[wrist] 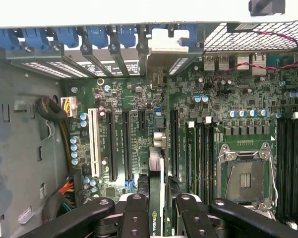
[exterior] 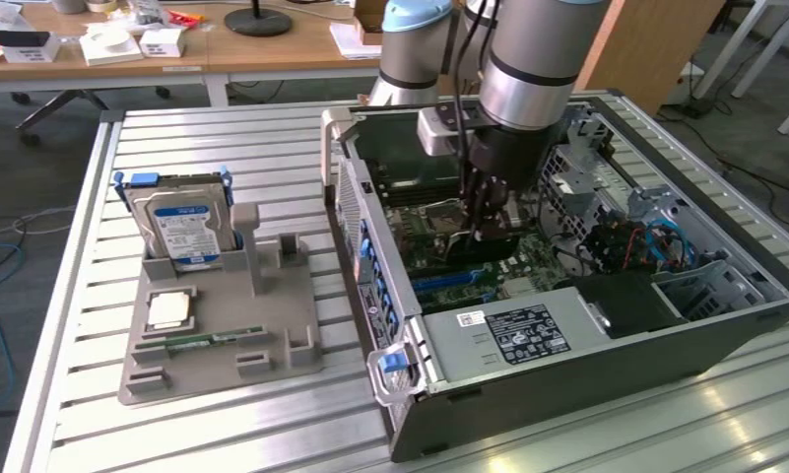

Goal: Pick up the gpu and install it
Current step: 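Insert the gpu into the slot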

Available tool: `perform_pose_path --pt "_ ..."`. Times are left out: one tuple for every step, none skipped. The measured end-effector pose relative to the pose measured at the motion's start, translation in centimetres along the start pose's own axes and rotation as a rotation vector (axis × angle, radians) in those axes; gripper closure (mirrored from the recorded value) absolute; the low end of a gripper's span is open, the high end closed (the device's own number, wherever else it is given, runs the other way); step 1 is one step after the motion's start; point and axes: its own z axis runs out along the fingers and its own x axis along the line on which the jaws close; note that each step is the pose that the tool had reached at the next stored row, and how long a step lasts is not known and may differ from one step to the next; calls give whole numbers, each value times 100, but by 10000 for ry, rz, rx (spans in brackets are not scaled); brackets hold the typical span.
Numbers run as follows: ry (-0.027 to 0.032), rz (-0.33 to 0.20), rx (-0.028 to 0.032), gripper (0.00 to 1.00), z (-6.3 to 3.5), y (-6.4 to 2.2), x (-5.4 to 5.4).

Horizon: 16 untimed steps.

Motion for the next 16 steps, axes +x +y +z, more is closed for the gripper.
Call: perform_pose_path --pt "0 0 0 75 0 3 0" --pt "0 0 0 75 0 3 0" --pt "-1 -1 0 75 0 3 1" --pt "4 -1 0 75 0 4 3" --pt "7 0 1 75 0 4 5" --pt "9 0 1 75 0 4 6" --pt "9 0 0 75 0 3 6" --pt "9 0 1 75 0 3 6" --pt "9 0 1 75 0 3 7" --pt "10 -1 0 75 0 3 10" --pt "10 0 0 75 0 3 12" --pt "10 0 1 75 0 3 12" --pt "10 0 1 75 0 3 12" --pt "10 0 1 75 0 3 12" --pt "10 -1 1 75 0 4 12" --pt "11 -1 1 75 0 8 13"
